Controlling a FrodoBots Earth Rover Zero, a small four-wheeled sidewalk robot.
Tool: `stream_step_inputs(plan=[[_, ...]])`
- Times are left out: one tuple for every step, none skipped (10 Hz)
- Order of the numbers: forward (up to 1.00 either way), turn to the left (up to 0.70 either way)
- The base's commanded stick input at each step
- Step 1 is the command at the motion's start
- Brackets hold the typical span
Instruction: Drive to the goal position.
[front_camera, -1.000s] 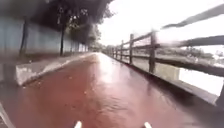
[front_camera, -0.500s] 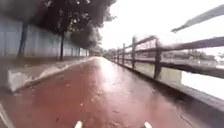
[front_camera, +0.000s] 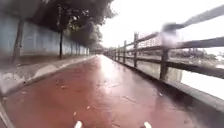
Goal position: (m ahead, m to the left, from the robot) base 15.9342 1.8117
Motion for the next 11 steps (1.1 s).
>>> stream_step_inputs(plan=[[0.5, 0.0], [0.5, 0.0], [0.5, 0.0], [0.5, 0.0], [0.5, 0.0], [0.5, 0.0], [0.5, 0.0], [0.5, 0.0], [0.5, 0.0], [0.5, 0.0], [0.5, 0.0]])
